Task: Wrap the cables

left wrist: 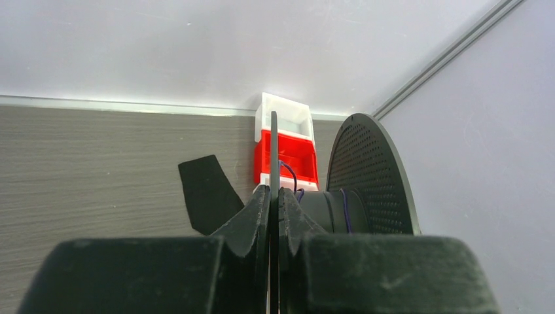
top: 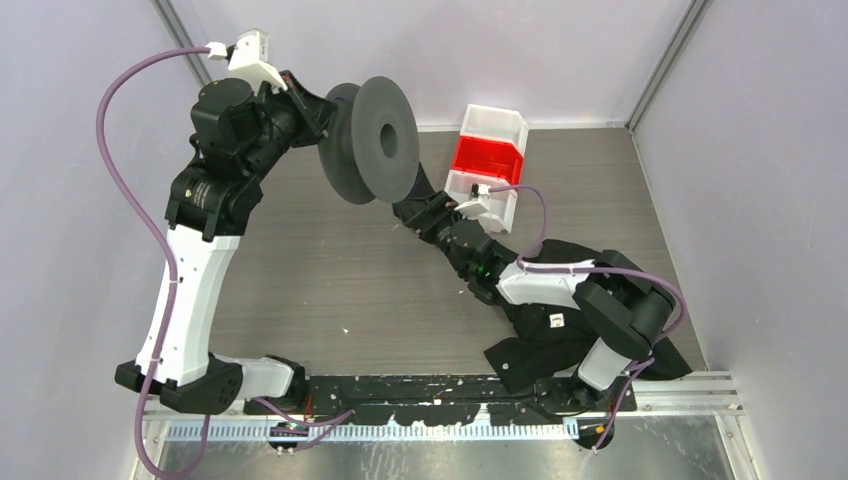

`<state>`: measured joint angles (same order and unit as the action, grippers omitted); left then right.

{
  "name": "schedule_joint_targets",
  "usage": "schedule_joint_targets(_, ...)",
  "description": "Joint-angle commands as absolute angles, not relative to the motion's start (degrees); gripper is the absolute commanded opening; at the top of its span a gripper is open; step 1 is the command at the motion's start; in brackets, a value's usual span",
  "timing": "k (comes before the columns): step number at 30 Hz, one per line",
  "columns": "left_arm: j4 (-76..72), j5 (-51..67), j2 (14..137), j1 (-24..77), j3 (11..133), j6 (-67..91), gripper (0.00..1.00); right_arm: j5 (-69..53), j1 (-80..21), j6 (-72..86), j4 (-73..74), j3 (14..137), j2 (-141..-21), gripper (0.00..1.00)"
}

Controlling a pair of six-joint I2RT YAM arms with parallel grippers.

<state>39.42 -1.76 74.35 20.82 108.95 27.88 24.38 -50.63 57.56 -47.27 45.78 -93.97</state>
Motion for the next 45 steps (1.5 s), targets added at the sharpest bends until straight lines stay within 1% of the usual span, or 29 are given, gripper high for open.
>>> schedule_joint_targets(1, 32.61, -2.73, 71.98, 20.53, 110.12, 29.1, 0.0, 28.48, -50.85, 57.1, -54.39, 49.64, -94.67, 0.82)
schedule_joint_targets(6, 32.55, -2.68, 71.77, 20.56, 109.82, 29.09, 0.01, 30.19, -50.8, 56.17, -53.37, 52.44, -96.67, 0.82)
schedule_joint_targets(8, 32.07, -2.85, 71.32, 20.49, 109.19, 29.16, 0.0, 31.39, -50.77, 55.98, -52.62, 53.92, -98.11, 0.8)
schedule_joint_targets(9, 32.12, -3.0, 71.16, 20.48, 109.04, 29.14, 0.0, 31.81, -50.74, 56.45, -52.38, 54.64, -98.69, 0.71)
schedule_joint_targets(10, 32.2, -3.18, 71.11, 20.48, 108.99, 29.09, 0.01, 31.85, -50.69, 56.56, -52.53, 55.21, -99.36, 0.6)
schedule_joint_targets(13, 32.28, -4.02, 71.02, 20.48, 108.73, 28.62, 0.01, 30.29, -50.49, 56.92, -52.23, 56.17, -100.21, 0.18)
schedule_joint_targets(14, 32.4, -4.47, 70.97, 20.48, 108.61, 28.38, 0.01, 29.25, -50.42, 56.89, -51.72, 56.1, -100.01, 0.06)
schedule_joint_targets(15, 32.31, -4.81, 70.93, 20.48, 108.41, 27.86, 0.01, 28.27, -50.3, 56.9, -50.65, 55.78, -99.46, 0.01)
schedule_joint_targets(18, 32.06, -8.12, 70.7, 20.49, 106.88, 25.93, 0.0, 22.94, -50.32, 55.26, -44.92, 54.33, -95.55, 0.01)
schedule_joint_targets(20, 34.96, -14.6, 72.05, 20.5, 107.82, 25.25, 0.01, 18.07, -50.3, 52.84, -36.86, 54.35, -92.34, 0.01)
schedule_joint_targets(22, 35.05, -18.0, 73.27, 20.53, 106.99, 25.1, 0.01, 12.77, -50.65, 50.54, -29.5, 54.68, -89.93, 0.01)
schedule_joint_targets(28, 28.36, -21.91, 73.48, 21.09, 97.19, 24.03, 0.01, -3.36, -51.85, 43.67, -13.82, 57.98, -83.86, 0.01)
schedule_joint_targets(31, 27.15, -21.54, 74.27, 21.4, 94.06, 21.03, 0.01, -10.87, -51.9, 39.7, -8.3, 60.61, -80.75, 0.01)
schedule_joint_targets(34, 25.86, -20.14, 74.38, 21.49, 91.01, 18.11, 0.01, -21.35, -51.59, 36.44, -5.11, 63.47, -78.58, 0.01)
schedule_joint_targets(38, 23.09, -16.99, 73.26, 21.53, 86.45, 15.45, 0.01, -29.96, -50.15, 39.64, -5.47, 66.97, -78.24, 0.0)
schedule_joint_targets(41, 22.5, -15.7, 72.44, 21.6, 84.35, 15.15, 0.0, -32.78, -48.23, 45.31, -10.43, 67.71, -79.21, 0.01)
schedule_joint_targets(45, 22.93, -10.15, 72.14, 21.62, 83.59, 13.28, 0.01, -33.28, -45.31, 52.33, -19.34, 67.06, -80.74, 0.01)
